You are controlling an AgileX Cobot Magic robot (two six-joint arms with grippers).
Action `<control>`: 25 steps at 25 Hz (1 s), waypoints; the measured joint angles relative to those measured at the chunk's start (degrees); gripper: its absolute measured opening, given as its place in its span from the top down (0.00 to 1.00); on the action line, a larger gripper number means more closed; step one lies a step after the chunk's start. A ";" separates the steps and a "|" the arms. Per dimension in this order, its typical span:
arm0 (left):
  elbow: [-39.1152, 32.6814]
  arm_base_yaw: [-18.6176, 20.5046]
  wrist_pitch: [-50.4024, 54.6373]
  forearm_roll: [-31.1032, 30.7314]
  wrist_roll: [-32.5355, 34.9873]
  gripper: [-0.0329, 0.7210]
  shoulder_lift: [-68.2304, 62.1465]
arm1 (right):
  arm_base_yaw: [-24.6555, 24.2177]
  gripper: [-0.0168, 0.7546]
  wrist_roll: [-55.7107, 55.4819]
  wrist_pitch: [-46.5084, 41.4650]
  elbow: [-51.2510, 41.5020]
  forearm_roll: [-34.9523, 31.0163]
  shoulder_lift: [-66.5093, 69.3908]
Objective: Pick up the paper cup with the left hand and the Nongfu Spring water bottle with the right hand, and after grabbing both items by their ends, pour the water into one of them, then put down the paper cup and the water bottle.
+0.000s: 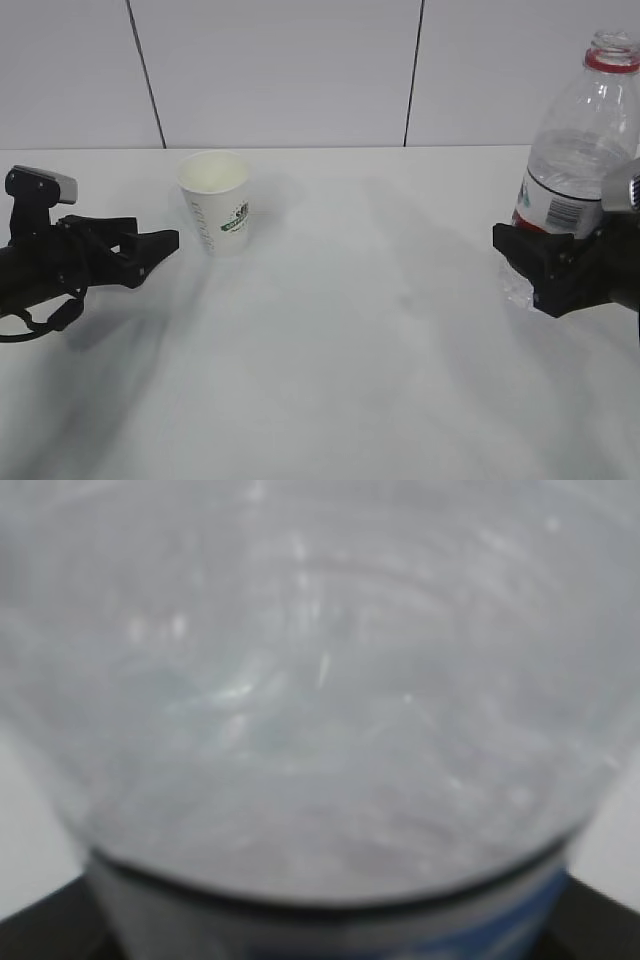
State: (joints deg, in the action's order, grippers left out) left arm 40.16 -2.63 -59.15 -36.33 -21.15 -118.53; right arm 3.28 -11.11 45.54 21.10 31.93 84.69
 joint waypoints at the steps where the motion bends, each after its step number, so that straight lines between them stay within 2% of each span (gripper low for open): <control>1: 0.00 0.00 -0.52 0.13 0.00 0.20 0.00 | 0.00 0.33 0.00 0.00 0.00 0.00 0.00; 4: 0.00 0.00 -2.47 0.02 0.00 0.20 0.00 | 0.00 0.33 0.00 -0.10 0.00 0.00 0.00; 9: 0.00 0.00 -2.94 -2.01 4.66 0.20 0.00 | 0.00 0.34 0.00 -0.09 0.00 0.00 0.00; 13: 0.00 0.00 -2.53 -2.55 5.57 0.20 0.00 | 0.00 0.34 0.00 -0.09 0.00 0.00 0.00; 16: 0.00 -0.25 -2.13 -1.87 5.77 0.15 0.00 | 0.00 0.34 0.00 -0.09 0.00 0.00 0.00; 19: 0.00 -1.93 -2.02 -0.36 6.92 0.08 -0.12 | 0.00 0.34 0.00 -0.09 0.00 0.00 0.00; 25: 2.04 -6.51 -2.09 5.10 7.72 0.06 -5.01 | 0.00 0.34 0.00 -0.09 0.00 0.00 0.00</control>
State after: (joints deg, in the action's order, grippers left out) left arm 42.20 -9.14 -61.24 -31.24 -13.43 -123.54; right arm 3.28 -11.11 45.45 21.10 31.93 84.69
